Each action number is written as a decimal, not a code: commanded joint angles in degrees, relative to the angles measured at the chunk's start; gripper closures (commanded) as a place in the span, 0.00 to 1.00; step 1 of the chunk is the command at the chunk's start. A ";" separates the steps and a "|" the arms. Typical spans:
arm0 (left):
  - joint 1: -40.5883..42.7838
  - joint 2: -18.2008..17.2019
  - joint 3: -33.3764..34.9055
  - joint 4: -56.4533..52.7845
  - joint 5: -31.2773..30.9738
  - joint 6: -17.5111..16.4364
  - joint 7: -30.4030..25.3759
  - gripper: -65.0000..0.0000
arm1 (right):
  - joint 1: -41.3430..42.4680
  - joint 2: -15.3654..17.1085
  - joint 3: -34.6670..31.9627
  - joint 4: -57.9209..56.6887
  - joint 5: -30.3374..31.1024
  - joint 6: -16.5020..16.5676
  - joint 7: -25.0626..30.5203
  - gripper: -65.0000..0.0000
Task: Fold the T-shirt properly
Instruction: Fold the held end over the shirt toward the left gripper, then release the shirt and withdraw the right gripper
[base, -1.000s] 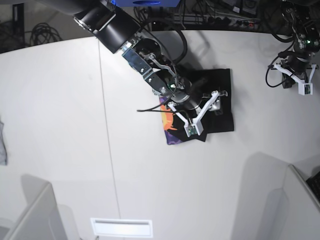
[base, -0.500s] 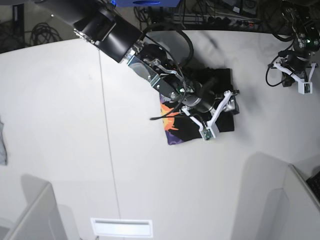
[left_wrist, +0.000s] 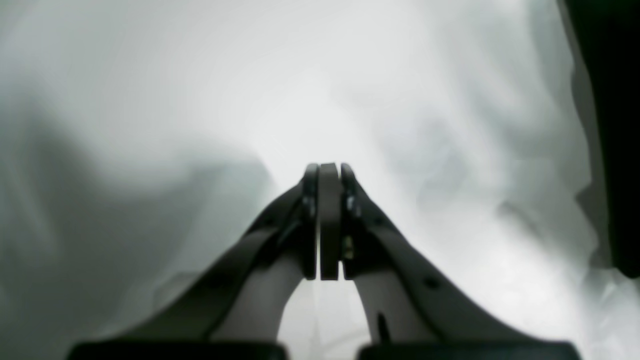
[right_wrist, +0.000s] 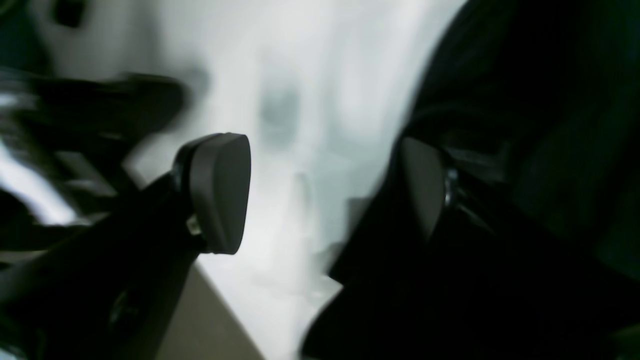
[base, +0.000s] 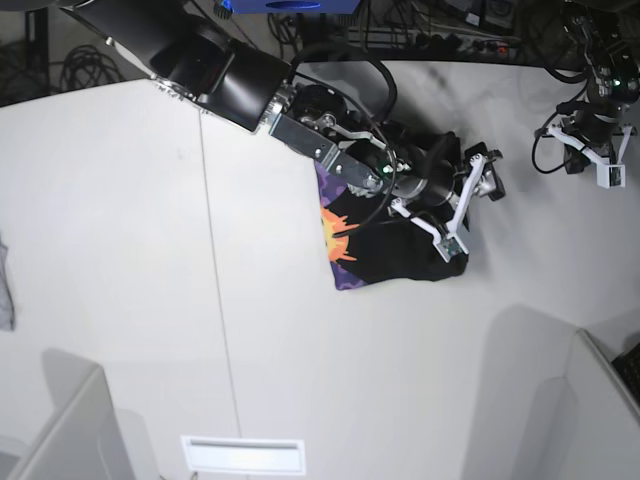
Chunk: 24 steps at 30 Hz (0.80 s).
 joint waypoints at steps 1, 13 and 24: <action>-0.28 -0.96 -0.38 0.84 -0.90 0.07 -1.13 1.00 | 2.43 -0.98 0.42 2.23 1.72 0.51 1.48 0.33; -0.20 -0.61 0.15 1.46 -1.07 0.07 -1.13 1.00 | 2.43 8.61 4.82 15.50 3.21 0.16 1.13 0.41; -0.37 3.17 -0.03 9.55 -12.50 0.07 -1.13 1.00 | -12.95 15.02 33.12 17.35 3.39 0.51 1.22 1.00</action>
